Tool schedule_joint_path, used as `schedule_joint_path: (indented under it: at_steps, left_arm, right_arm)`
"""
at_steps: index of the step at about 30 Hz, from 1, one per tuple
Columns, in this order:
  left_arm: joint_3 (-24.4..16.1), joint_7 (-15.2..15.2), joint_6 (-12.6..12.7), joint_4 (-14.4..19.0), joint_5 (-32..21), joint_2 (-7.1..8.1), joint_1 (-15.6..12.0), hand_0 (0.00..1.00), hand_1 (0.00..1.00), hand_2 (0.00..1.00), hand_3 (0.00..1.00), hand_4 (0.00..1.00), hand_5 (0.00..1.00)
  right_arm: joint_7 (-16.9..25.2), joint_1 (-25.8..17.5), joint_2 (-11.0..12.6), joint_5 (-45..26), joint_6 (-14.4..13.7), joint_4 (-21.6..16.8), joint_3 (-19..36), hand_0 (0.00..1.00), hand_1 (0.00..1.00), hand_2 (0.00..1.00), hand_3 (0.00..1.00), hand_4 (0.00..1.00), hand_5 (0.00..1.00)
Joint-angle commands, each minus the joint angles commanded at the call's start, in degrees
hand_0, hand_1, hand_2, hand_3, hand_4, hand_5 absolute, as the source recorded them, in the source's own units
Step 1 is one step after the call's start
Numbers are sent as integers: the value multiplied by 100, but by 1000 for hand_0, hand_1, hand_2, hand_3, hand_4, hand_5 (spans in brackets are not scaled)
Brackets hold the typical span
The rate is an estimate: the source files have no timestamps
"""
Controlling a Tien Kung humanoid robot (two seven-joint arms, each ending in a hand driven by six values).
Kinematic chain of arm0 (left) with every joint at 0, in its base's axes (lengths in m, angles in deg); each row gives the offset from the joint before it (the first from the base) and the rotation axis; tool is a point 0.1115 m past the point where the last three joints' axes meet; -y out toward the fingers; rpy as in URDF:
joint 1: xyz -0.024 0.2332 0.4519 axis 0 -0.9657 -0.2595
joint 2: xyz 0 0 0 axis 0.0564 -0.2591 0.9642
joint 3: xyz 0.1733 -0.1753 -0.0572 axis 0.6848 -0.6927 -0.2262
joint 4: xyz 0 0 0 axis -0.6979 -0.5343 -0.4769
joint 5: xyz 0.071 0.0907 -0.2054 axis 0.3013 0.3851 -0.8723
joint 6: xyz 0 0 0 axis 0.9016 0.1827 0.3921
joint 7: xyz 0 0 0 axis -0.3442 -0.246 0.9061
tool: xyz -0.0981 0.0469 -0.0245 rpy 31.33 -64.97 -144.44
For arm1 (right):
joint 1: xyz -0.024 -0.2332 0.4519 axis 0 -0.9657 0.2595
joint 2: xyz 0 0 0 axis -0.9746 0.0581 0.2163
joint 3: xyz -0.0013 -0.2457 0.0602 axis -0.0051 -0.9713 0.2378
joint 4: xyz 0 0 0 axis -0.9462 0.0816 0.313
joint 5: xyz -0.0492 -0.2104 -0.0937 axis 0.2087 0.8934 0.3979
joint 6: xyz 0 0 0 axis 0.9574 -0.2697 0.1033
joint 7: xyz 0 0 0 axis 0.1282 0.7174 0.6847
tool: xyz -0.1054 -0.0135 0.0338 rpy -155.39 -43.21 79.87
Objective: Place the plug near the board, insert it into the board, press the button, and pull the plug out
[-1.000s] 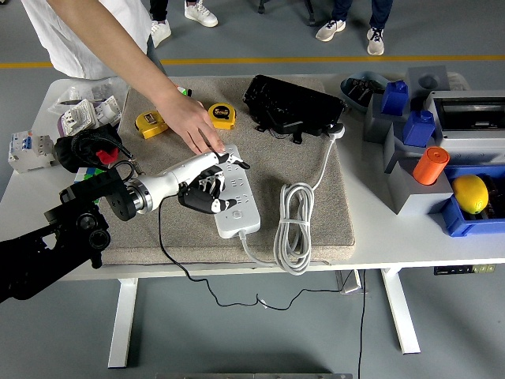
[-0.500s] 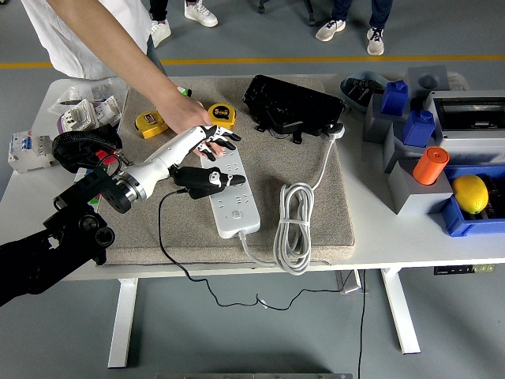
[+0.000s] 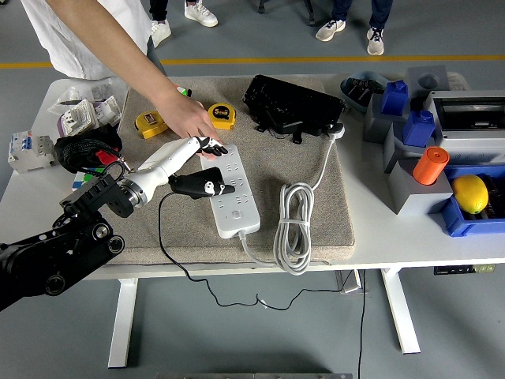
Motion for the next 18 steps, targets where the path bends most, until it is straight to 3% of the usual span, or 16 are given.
schedule_joint_path:
  at_steps: [18]
  left_arm:
    - [406,-307,250,-764,-219,-182,245,664,673,681,703,998,382]
  right_arm:
    - [-2,11,7,-5,-1,-2,-17,699,699,674,574,998,513]
